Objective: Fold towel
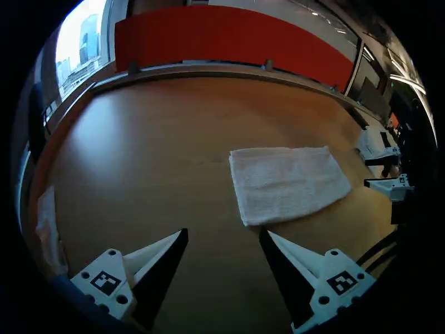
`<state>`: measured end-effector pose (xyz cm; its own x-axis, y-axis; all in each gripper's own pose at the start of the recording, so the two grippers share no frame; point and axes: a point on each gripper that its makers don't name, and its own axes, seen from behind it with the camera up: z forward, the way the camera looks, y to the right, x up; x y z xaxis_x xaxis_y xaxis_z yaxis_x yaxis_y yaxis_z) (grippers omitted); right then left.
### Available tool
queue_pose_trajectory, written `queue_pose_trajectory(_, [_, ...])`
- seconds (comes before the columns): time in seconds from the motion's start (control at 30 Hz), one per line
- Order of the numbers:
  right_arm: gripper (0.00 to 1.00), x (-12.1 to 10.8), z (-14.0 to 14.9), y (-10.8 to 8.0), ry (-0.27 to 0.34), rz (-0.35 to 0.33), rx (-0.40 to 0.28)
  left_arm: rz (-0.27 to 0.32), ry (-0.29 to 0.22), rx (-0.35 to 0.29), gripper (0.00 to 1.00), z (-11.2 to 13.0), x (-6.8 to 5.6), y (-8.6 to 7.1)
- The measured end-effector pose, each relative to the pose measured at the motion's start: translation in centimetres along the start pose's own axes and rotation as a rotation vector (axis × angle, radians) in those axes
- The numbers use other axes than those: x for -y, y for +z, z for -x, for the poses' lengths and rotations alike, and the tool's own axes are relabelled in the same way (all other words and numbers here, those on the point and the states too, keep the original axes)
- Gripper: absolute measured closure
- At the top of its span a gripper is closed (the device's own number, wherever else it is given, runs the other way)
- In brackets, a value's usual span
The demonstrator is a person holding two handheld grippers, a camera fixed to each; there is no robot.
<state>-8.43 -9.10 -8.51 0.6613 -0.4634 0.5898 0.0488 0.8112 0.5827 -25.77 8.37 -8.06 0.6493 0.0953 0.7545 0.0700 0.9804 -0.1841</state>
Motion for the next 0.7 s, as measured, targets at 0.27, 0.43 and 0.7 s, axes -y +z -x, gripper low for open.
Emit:
queue_pose_trajectory(0.27, [0.0, 0.3, -0.1, 0.6, -0.044, -0.022, 0.011, -0.033, -0.038, -0.001, 0.05, 1.5, 1.3, -1.9])
queue_pose_trajectory(0.43, [0.0, 0.5, -0.2, 0.9, -0.069, -0.033, 0.02, -0.049, -0.053, -0.005, 0.05, 2.2, 2.0, -2.9])
queue_pose_trajectory(0.7, [0.0, 0.6, 0.3, 1.4, -0.099, -0.044, 0.043, -0.07, -0.062, -0.016, 0.05, 2.6, 2.7, -4.1])
